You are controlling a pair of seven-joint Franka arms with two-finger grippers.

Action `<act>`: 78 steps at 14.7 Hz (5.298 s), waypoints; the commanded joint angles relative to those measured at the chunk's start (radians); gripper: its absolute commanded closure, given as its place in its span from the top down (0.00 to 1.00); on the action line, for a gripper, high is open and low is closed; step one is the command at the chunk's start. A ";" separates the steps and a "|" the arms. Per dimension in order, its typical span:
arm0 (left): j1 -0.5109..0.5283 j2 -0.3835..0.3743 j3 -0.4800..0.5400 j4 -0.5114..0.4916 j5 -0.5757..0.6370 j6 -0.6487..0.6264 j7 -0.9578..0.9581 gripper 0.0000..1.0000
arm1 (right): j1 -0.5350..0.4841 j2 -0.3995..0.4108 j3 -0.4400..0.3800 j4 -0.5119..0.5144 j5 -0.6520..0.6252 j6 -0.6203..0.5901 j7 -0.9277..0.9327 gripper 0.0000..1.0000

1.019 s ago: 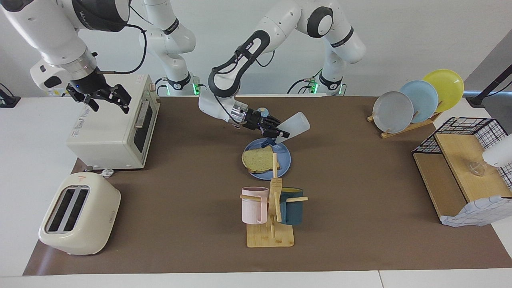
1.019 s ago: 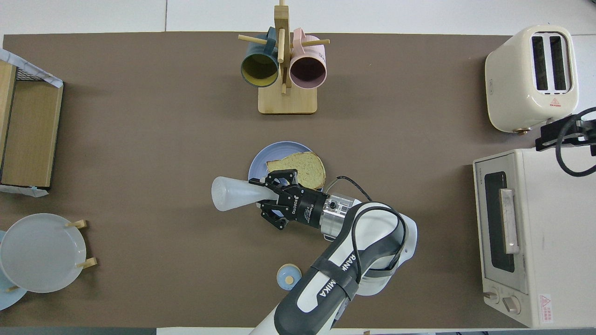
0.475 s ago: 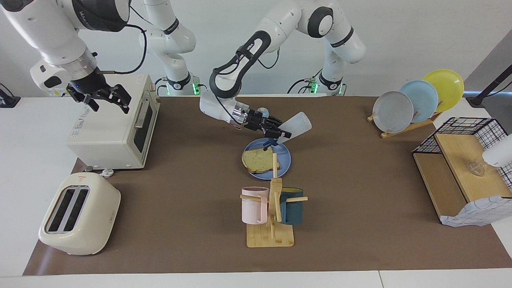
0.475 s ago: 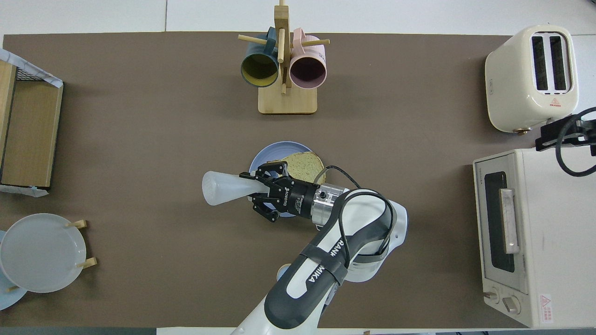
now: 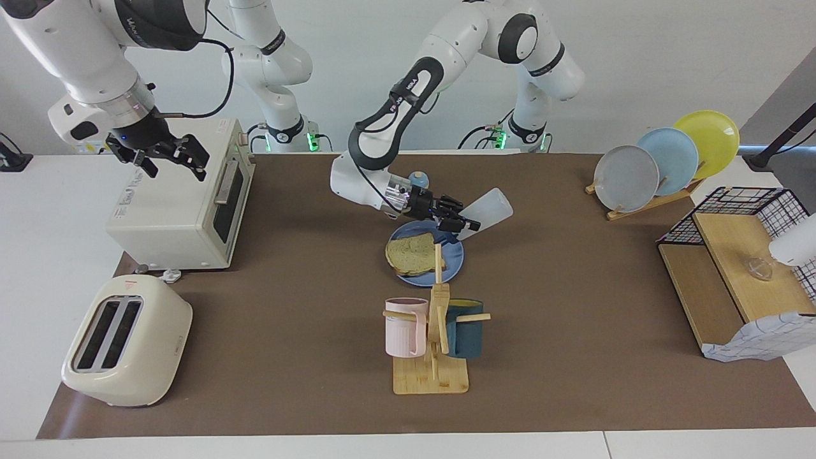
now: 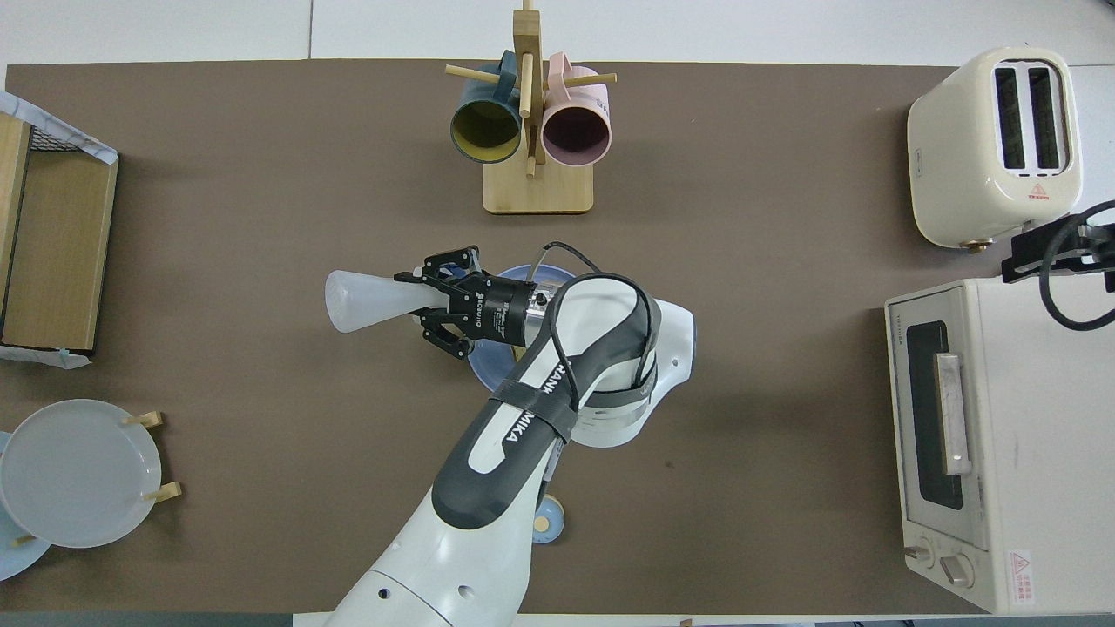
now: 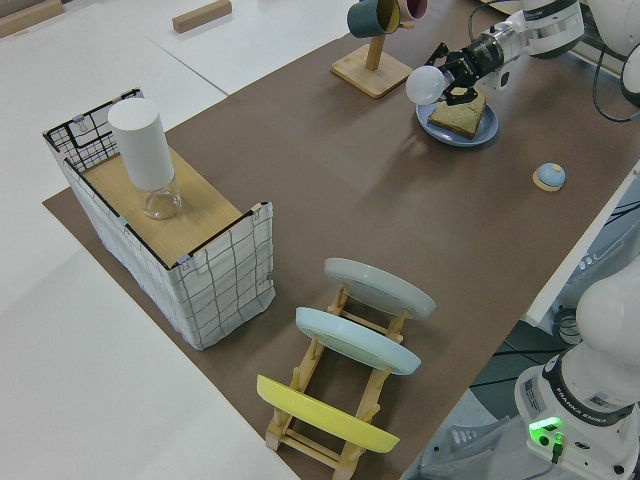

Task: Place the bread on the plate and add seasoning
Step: 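Shake the tilted bottle over the bread with the left gripper, then carry the bottle back toward its starting spot with the left gripper, then lower the bottle upright onto the table with the left gripper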

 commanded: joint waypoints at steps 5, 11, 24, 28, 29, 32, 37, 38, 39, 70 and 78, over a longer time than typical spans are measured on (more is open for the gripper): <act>-0.017 0.018 -0.001 0.026 0.006 -0.005 -0.013 0.00 | -0.006 -0.018 0.001 -0.020 0.019 0.000 -0.016 1.00; -0.160 0.007 0.001 0.026 -0.094 -0.071 -0.059 0.00 | -0.006 -0.018 0.001 -0.020 0.019 0.000 -0.016 1.00; -0.113 -0.200 0.005 0.026 -0.169 -0.051 -0.134 0.00 | -0.006 -0.018 0.001 -0.020 0.019 0.000 -0.016 1.00; -0.044 -0.318 0.008 0.023 -0.235 0.015 -0.149 0.00 | -0.006 -0.018 0.001 -0.020 0.019 -0.001 -0.018 1.00; -0.018 -0.344 0.008 0.023 -0.251 0.022 -0.145 0.00 | -0.006 -0.020 0.001 -0.020 0.019 0.000 -0.016 1.00; 0.036 -0.397 0.008 0.022 -0.291 0.061 -0.143 0.00 | -0.006 -0.020 0.001 -0.020 0.019 0.000 -0.016 1.00; 0.139 -0.480 0.008 0.022 -0.392 0.131 -0.154 0.00 | -0.006 -0.020 0.001 -0.020 0.019 -0.001 -0.016 1.00; 0.165 -0.502 0.008 0.020 -0.422 0.148 -0.154 0.00 | -0.006 -0.020 0.001 -0.020 0.019 -0.001 -0.016 1.00; 0.196 -0.525 0.008 0.014 -0.448 0.168 -0.159 0.00 | -0.006 -0.020 0.001 -0.020 0.019 -0.001 -0.016 1.00; 0.590 -0.722 0.008 -0.705 -1.074 1.499 -0.329 0.00 | -0.006 -0.020 0.001 -0.020 0.019 -0.001 -0.016 1.00; 0.552 -0.525 0.007 -0.768 -1.080 1.927 -0.424 0.00 | -0.006 -0.020 0.001 -0.020 0.019 0.000 -0.016 1.00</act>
